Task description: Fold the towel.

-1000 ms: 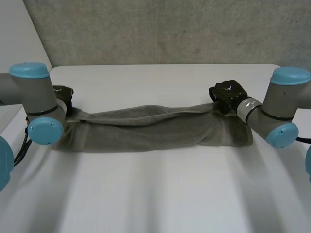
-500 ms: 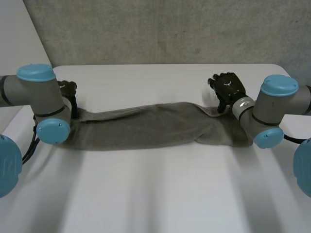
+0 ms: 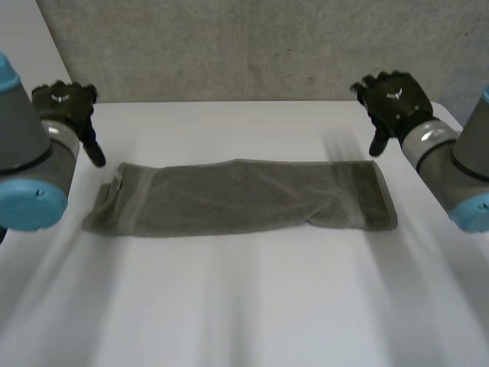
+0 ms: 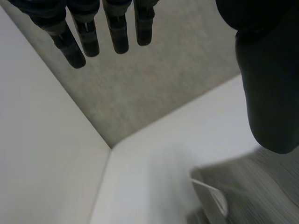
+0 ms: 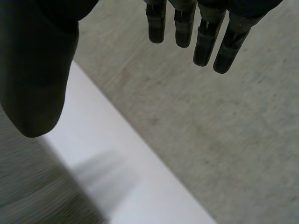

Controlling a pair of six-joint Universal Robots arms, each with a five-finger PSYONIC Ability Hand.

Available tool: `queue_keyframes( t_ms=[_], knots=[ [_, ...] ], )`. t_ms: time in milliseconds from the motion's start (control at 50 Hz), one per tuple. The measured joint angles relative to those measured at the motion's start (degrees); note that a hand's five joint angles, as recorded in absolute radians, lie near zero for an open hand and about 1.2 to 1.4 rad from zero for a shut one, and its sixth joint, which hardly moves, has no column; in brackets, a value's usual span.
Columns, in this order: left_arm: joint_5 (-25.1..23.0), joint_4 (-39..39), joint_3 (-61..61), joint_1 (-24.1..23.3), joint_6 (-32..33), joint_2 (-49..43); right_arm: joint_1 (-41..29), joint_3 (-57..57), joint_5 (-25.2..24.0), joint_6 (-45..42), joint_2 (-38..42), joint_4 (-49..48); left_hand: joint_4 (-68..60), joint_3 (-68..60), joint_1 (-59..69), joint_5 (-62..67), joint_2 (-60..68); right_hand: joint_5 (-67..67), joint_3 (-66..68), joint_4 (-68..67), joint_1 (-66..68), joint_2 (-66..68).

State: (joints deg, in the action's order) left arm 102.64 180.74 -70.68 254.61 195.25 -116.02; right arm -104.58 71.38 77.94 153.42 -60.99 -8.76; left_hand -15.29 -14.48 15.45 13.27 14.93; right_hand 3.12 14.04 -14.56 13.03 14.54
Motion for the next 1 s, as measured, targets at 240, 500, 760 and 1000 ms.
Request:
queue_keyframes(
  t_ms=[240, 500, 760, 1000],
  knots=[
    [-6.61, 7.77, -20.55, 1.28, 5.85, 3.2, 4.48, 11.74, -1.42, -0.15, -0.46, 6.1, -1.95, -3.05, 1.73, 4.82, 2.82, 15.31, 13.8, -13.35, 14.15, 12.94],
    [-6.68, 16.85, -25.03, 2.62, 11.17, -0.56, 6.91, 10.38, -2.98, -1.18, 8.15, 7.19, -1.94, -3.13, 1.86, 4.91, 2.91, 27.45, 26.4, -25.76, 27.32, 25.49],
    [-6.66, 18.74, -24.92, 2.55, 10.95, -2.88, 9.92, 11.1, -2.45, -2.75, 8.29, 6.69, -1.94, -3.12, 1.86, 4.74, 2.85, 62.69, 62.12, -61.72, 62.27, 59.14],
    [-6.28, 20.71, -25.84, 2.18, 11.12, -4.97, 18.48, 12.67, -3.54, -7.42, 4.87, 6.45, -1.95, -3.12, 1.86, 4.74, 2.85, 62.69, 62.14, -61.72, 62.32, 59.14]
  ],
)
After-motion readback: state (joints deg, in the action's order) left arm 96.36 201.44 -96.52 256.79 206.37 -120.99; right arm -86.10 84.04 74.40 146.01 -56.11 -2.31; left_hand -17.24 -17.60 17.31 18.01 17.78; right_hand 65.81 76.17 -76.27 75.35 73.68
